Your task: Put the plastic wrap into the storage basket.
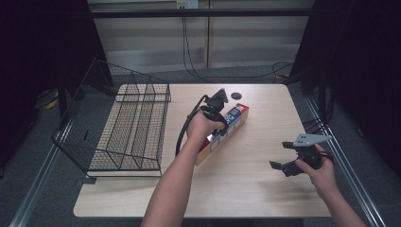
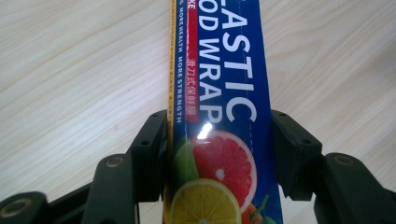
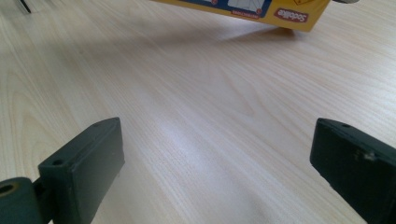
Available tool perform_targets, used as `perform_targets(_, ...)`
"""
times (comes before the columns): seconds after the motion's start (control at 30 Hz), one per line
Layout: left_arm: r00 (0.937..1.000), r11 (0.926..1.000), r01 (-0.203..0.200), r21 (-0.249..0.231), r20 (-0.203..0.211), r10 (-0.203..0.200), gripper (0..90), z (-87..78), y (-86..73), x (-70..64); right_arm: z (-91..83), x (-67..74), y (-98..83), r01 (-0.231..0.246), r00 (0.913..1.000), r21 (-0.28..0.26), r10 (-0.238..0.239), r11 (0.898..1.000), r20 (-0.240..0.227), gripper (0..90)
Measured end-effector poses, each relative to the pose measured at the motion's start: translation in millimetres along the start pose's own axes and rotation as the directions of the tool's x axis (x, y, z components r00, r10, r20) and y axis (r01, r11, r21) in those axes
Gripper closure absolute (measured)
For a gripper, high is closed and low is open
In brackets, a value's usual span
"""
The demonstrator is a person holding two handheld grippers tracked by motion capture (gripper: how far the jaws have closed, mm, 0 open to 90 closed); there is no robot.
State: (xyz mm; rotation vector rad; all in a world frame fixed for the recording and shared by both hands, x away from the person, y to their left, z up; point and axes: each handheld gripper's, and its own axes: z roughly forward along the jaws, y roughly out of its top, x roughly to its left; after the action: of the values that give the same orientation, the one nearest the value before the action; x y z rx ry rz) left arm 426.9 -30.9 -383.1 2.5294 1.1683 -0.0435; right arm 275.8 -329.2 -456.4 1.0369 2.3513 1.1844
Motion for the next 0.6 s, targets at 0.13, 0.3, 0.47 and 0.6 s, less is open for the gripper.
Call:
perform_targets(0.13,0.9999,0.9999,0.014,-0.008,0.004,-0.014,44.8,-11.0,-1.1,5.2,-0.5,-0.3,0.4,-0.005,1.0000,-0.003,0.005,1.000,-0.001,2.7)
perform_targets(0.3,0.9998,0.9998,0.017,-0.007,-0.004,-0.017,45.1,-26.4,-0.7,10.5,-0.1,-1.2,0.1,-0.001,1.0000,-0.007,0.001,1.000,-0.004,2.7)
perform_targets(0.47,0.9991,0.9992,0.040,-0.006,-0.009,-0.041,45.1,-42.1,-2.0,14.5,-0.1,-1.0,0.5,-0.002,1.0000,-0.007,0.002,1.000,0.001,2.7)
perform_targets(0.6,0.9985,0.9986,0.052,-0.008,-0.014,-0.052,45.1,-54.4,-5.1,20.7,0.0,-1.2,0.6,-0.002,1.0000,-0.008,0.002,1.000,0.003,2.7)
